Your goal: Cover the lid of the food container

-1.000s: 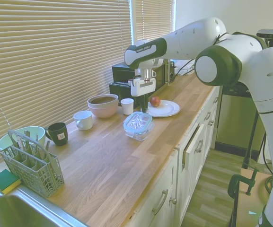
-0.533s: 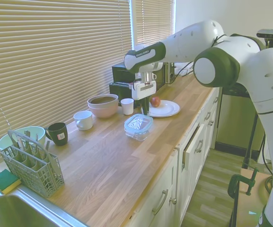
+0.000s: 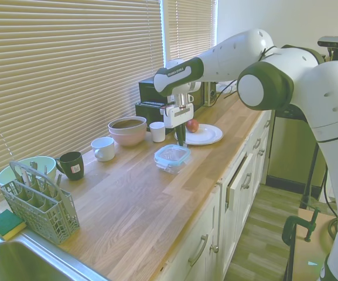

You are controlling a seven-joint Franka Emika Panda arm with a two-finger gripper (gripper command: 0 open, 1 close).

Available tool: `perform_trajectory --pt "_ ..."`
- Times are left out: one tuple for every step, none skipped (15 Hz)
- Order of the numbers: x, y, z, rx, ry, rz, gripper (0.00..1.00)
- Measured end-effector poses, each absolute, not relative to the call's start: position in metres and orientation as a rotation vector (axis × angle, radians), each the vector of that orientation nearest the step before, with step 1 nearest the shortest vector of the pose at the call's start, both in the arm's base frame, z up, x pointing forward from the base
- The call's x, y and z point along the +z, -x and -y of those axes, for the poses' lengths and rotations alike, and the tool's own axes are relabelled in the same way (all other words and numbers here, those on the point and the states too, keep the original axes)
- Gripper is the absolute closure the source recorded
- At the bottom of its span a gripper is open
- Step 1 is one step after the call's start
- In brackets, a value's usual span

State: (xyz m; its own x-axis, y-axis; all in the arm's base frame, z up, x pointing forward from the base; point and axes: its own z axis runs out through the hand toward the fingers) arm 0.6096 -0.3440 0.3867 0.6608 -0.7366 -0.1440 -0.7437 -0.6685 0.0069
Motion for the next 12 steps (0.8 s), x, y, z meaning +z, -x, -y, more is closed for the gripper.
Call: perform_trajectory --pt "0.387 -0.61 0.344 0.208 2.817 -1.255 0.0" --pt "0.387 -0.61 0.344 0.208 2.819 -1.255 0.0" --pt "0.387 -0.61 0.344 0.208 2.823 -1.253 0.0" --pt "0.386 -0.61 0.343 0.208 2.832 -1.25 0.0" --pt "0.386 -0.612 0.341 0.203 2.843 -1.245 0.0" --pt "0.386 -0.614 0.338 0.2 2.851 -1.237 0.0" --pt "0.386 -0.616 0.334 0.199 2.859 -1.228 0.0" --pt "0.385 -0.618 0.33 0.199 2.866 -1.222 0.0" --pt "0.383 -0.619 0.326 0.198 2.873 -1.217 0.0" --pt "0.38 -0.62 0.323 0.198 2.878 -1.215 0.0" --pt "0.378 -0.62 0.321 0.202 2.879 -1.214 0.0" --pt "0.377 -0.619 0.32 0.205 2.878 -1.216 0.0"
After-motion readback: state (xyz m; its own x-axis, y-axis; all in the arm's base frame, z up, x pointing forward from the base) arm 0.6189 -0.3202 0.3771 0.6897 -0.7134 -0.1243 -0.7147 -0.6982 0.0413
